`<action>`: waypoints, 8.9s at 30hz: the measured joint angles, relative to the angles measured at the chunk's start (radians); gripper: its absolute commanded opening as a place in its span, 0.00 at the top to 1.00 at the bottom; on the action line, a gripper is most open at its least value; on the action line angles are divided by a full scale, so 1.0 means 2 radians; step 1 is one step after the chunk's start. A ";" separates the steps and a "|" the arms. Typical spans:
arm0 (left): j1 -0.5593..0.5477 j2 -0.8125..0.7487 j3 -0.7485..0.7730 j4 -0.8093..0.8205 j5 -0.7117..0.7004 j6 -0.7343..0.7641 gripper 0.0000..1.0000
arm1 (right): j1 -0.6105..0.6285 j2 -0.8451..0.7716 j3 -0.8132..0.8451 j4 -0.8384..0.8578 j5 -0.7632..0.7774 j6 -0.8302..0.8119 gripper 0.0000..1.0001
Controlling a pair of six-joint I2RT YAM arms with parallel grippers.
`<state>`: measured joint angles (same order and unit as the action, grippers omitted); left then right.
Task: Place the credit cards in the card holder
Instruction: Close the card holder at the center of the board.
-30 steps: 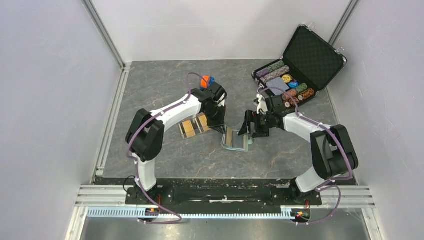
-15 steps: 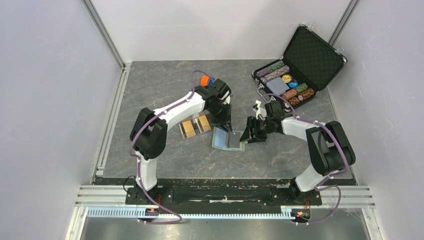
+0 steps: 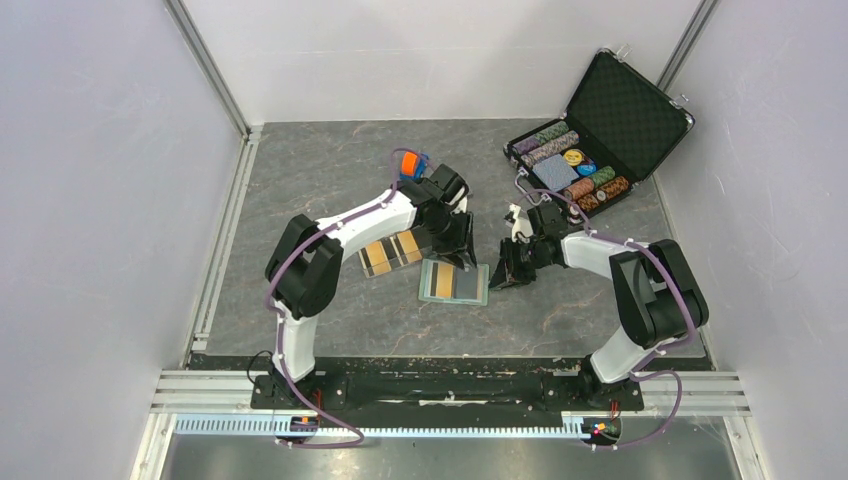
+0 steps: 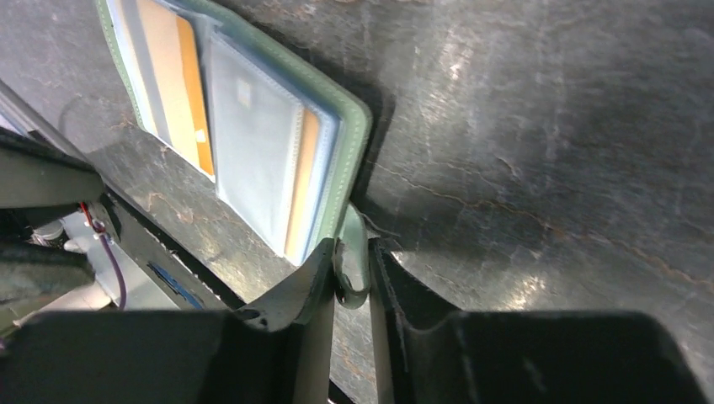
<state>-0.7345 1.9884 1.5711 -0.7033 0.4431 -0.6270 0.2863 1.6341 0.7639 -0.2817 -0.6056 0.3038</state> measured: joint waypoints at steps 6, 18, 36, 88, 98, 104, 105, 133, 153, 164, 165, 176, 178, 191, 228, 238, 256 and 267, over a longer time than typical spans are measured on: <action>0.008 -0.018 -0.040 -0.014 -0.039 0.008 0.47 | 0.000 0.000 0.020 -0.053 0.037 -0.037 0.99; 0.044 -0.090 -0.163 -0.019 -0.091 0.021 0.37 | 0.000 -0.003 0.036 -0.112 0.071 -0.084 1.00; 0.089 -0.078 -0.177 0.056 -0.060 0.019 0.35 | 0.000 -0.003 0.038 -0.119 0.069 -0.096 1.00; 0.024 -0.164 -0.345 0.217 -0.069 -0.032 0.46 | 0.000 -0.050 0.014 -0.222 0.080 -0.138 1.00; 0.012 -0.100 -0.293 0.245 -0.038 -0.044 0.50 | 0.000 -0.037 0.014 -0.211 0.070 -0.139 1.00; 0.007 -0.092 -0.286 0.255 -0.033 -0.044 0.59 | -0.001 -0.032 0.007 -0.200 0.050 -0.139 1.00; 0.007 -0.092 -0.286 0.256 -0.032 -0.044 0.61 | -0.001 -0.032 0.006 -0.198 0.047 -0.139 1.00; -0.020 -0.116 -0.224 0.185 -0.005 -0.046 0.81 | 0.000 -0.013 0.003 -0.153 -0.014 -0.117 1.00; -0.049 -0.019 -0.207 0.251 0.109 -0.073 0.65 | 0.009 0.003 -0.017 -0.092 -0.055 -0.077 0.82; -0.049 -0.017 -0.163 0.172 0.060 -0.044 0.98 | 0.009 -0.026 0.003 -0.109 -0.042 -0.072 0.53; -0.049 -0.018 -0.160 0.164 0.054 -0.041 0.98 | 0.009 -0.027 0.007 -0.109 -0.041 -0.072 0.55; -0.050 -0.006 -0.121 0.078 -0.002 0.005 0.98 | -0.002 -0.029 0.033 -0.104 -0.057 -0.072 0.63; -0.051 -0.001 -0.119 0.071 -0.008 0.009 0.98 | -0.005 -0.029 0.033 -0.104 -0.059 -0.074 0.72; -0.061 0.018 -0.086 0.033 -0.025 0.022 0.82 | -0.009 0.002 0.033 -0.066 -0.104 -0.081 0.96; -0.057 -0.005 -0.142 0.177 0.060 -0.045 0.67 | -0.008 0.054 0.020 -0.025 -0.091 -0.056 1.00; -0.057 0.003 -0.134 0.182 0.069 -0.051 0.98 | -0.008 0.054 0.020 -0.025 -0.091 -0.056 1.00; -0.057 -0.006 -0.119 0.103 0.009 -0.044 0.98 | -0.008 0.054 0.020 -0.026 -0.092 -0.056 1.00; -0.057 -0.016 -0.119 0.079 -0.004 -0.038 0.98 | -0.008 0.048 0.020 -0.026 -0.091 -0.056 1.00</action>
<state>-0.8486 1.9572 1.3327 -0.5453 0.4355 -0.7021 0.2710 1.7309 0.8036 -0.3340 -0.7879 0.1909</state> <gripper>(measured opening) 0.029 0.004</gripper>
